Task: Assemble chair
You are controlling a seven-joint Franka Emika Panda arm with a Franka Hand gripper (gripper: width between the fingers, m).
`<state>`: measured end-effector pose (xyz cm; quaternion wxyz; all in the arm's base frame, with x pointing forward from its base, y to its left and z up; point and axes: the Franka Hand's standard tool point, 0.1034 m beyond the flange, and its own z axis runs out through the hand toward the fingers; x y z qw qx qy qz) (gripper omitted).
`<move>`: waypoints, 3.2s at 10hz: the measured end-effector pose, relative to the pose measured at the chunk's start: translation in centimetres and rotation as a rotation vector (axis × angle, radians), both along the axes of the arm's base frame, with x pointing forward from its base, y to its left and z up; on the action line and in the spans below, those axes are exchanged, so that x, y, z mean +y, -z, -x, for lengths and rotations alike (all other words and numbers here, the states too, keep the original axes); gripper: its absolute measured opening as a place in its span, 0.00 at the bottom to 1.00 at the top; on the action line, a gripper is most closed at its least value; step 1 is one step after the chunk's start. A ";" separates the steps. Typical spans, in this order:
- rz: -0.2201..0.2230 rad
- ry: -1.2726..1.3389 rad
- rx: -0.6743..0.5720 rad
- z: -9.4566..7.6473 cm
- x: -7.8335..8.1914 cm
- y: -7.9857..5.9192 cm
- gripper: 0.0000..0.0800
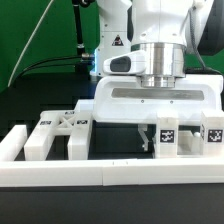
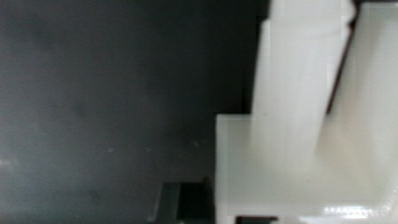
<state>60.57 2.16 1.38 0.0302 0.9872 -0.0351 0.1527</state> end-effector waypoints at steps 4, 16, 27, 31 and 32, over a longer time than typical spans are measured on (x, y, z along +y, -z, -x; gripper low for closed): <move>0.000 0.000 0.000 0.0 0.0 0.0 0.05; -0.083 -0.114 0.711 2.9 -1.4 -6.6 0.04; -0.097 0.012 1.175 5.2 -6.7 -5.0 0.04; -0.101 0.022 1.206 5.7 -7.3 -4.4 0.04; -0.103 0.030 1.227 5.7 -7.8 -3.7 0.04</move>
Offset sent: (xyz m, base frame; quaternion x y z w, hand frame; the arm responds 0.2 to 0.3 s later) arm 0.0000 0.0000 0.0000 0.0000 0.0000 0.0000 1.0000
